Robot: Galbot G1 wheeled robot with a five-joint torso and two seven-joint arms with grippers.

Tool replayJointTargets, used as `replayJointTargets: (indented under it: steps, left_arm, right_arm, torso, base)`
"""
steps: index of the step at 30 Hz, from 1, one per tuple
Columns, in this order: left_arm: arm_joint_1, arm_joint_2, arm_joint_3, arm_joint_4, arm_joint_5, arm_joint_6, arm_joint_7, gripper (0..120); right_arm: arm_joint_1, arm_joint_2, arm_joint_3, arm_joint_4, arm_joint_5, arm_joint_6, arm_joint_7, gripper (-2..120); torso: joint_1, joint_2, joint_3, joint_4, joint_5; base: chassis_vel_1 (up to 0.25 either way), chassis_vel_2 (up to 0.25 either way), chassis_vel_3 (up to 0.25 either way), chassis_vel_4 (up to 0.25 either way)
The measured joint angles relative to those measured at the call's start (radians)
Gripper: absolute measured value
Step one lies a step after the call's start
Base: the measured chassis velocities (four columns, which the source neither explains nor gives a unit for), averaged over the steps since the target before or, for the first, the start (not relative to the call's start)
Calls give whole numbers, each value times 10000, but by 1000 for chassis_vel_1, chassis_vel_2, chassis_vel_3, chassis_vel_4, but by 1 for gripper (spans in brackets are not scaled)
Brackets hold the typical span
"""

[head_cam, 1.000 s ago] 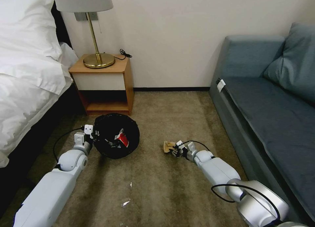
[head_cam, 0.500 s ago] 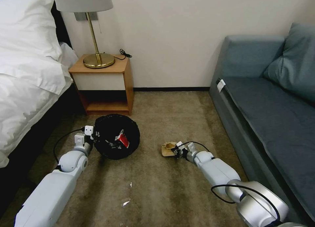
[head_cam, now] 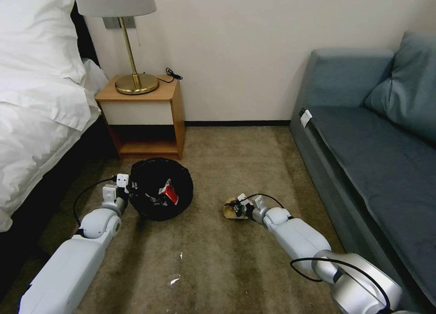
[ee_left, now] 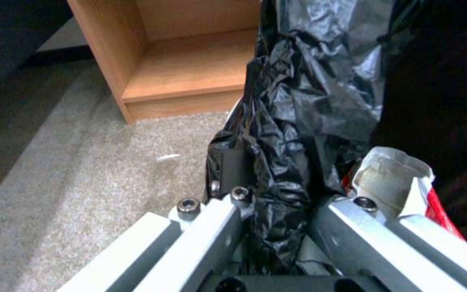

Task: Pick up the trash bin, then pick up the garbage on the floor and place it into the trash bin.

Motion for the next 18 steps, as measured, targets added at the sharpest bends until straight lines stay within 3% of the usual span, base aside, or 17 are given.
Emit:
replayJointTargets:
  steps: [5,12,14,18]
  left_arm:
    - [80,42,-31,-127,-7,37,-37,0]
    - [165,54,-111,-173,-6,51,-47,0]
    - [161,15,-114,-161,4,54,-47,0]
    - [144,-12,-107,-135,18,60,-48,0]
  right_arm:
    - [-19,-93,-189,375,-14,-140,152,5]
    - [-179,-233,-262,803,-10,-350,218,30]
    - [-238,-224,-272,776,-39,-351,221,43]
    - [-263,-205,-245,710,-61,-348,225,51]
  torso:
    - [0,0,0,0,-1]
    - [0,0,0,0,0]
    - [1,0,0,-1,0]
    - [0,0,1,-1,1]
  base:
    - [0,0,0,0]
    - [0,0,0,0]
    - [0,0,0,0]
    - [0,0,0,0]
